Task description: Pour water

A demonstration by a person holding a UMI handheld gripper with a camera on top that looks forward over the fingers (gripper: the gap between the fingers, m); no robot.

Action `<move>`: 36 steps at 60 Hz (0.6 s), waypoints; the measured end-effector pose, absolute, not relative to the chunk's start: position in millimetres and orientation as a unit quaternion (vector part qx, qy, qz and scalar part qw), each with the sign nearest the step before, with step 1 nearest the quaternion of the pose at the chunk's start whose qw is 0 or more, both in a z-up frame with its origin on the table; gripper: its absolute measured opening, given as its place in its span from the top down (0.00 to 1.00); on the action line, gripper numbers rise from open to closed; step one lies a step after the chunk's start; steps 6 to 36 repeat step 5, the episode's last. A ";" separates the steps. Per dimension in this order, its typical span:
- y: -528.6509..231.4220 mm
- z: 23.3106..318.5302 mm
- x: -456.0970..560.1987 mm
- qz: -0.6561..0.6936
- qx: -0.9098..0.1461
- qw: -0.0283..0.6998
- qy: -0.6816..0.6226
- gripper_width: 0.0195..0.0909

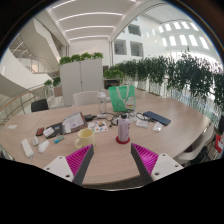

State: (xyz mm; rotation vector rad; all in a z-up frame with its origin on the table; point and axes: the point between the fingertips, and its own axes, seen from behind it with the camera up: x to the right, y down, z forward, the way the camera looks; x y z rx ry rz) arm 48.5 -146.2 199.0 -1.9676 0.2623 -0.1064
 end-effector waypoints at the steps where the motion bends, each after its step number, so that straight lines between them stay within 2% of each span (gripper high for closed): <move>1: -153.1 203.3 43.5 -0.045 -0.829 0.545 0.113 0.10; 5: -182.7 207.7 41.1 -0.047 -0.827 0.547 0.118 0.10; 36: -182.7 207.7 41.1 -0.047 -0.827 0.547 0.118 0.10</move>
